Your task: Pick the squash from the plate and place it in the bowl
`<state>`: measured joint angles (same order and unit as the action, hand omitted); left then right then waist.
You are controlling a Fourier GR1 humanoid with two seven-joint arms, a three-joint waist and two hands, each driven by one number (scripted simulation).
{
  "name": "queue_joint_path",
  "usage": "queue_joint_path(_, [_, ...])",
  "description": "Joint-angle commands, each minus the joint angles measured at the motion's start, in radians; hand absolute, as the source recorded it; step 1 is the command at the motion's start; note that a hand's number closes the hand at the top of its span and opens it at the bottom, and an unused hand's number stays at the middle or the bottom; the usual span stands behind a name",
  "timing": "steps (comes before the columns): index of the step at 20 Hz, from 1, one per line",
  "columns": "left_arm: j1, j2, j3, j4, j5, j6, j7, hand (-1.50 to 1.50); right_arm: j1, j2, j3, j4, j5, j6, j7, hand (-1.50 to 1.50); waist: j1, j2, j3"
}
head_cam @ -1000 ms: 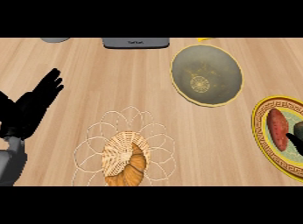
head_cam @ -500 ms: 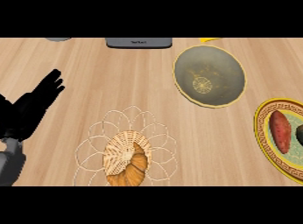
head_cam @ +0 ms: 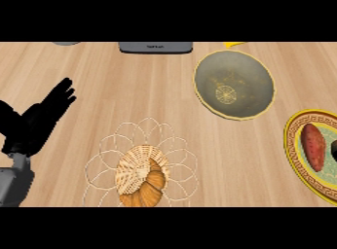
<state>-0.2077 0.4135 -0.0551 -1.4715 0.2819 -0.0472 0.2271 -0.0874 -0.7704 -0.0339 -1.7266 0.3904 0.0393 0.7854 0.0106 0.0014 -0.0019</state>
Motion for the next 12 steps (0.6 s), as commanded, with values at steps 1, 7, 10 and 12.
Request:
queue_joint_path(1, [0.038,-0.008,-0.008,-0.039,-0.006,-0.007,0.010,0.00,-0.101,-0.030,0.046,-0.036,-0.029,0.176,0.212,-1.50,0.005,-0.002,0.000])
queue_joint_path(7, [-0.027,-0.032,0.027,0.006,-0.030,-0.008,0.012,0.00,-0.173,0.000,0.025,0.135,-0.015,0.262,0.191,-1.50,-0.002,0.000,0.002])
queue_joint_path(10, [0.057,-0.042,0.031,-0.052,-0.047,-0.022,0.003,0.00,-0.039,0.026,-0.016,0.068,0.011,0.241,0.127,-1.50,-0.012,-0.003,0.002])
queue_joint_path(12, [0.012,-0.020,0.071,-0.090,-0.037,-0.022,0.078,0.00,-0.057,0.044,-0.028,0.034,0.022,0.272,0.166,-1.50,-0.013,-0.003,0.002])
